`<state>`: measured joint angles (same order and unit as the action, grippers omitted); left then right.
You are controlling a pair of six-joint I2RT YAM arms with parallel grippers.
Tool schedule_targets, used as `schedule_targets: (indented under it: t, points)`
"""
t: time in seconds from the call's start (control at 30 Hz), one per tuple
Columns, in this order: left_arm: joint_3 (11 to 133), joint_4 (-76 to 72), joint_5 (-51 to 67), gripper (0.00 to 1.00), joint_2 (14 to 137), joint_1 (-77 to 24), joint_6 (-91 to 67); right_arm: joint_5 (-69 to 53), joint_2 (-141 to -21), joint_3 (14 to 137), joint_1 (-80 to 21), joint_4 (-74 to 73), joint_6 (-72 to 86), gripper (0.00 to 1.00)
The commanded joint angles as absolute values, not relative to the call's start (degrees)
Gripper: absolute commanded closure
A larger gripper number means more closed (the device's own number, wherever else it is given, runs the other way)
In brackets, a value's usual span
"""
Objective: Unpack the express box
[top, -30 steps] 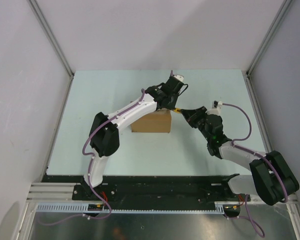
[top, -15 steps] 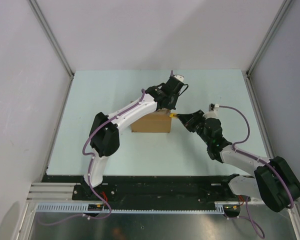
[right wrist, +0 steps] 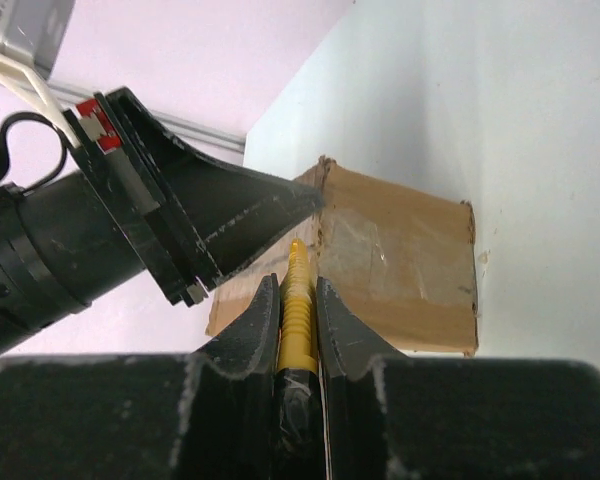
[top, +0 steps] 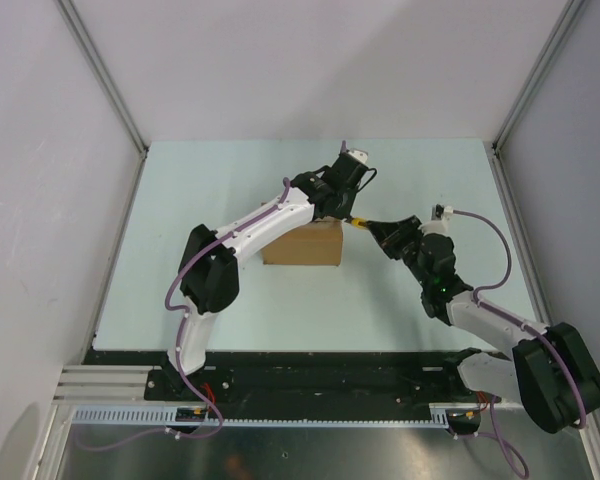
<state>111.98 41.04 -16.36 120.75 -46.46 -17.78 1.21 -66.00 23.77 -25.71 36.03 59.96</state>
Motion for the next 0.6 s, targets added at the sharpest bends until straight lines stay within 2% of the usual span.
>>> schedule_targets:
  t: [0.0,0.57]
  points:
    - [110.74,47.55,-14.24,1.00,124.45,-46.32,-19.34,1.50,-64.51,25.22,-24.35,37.18,59.59,1.00]
    - [110.74,47.55,-14.06,1.00,124.54,-46.41,-19.25,0.70,-69.96,26.28,-24.26,41.40,60.12,1.00]
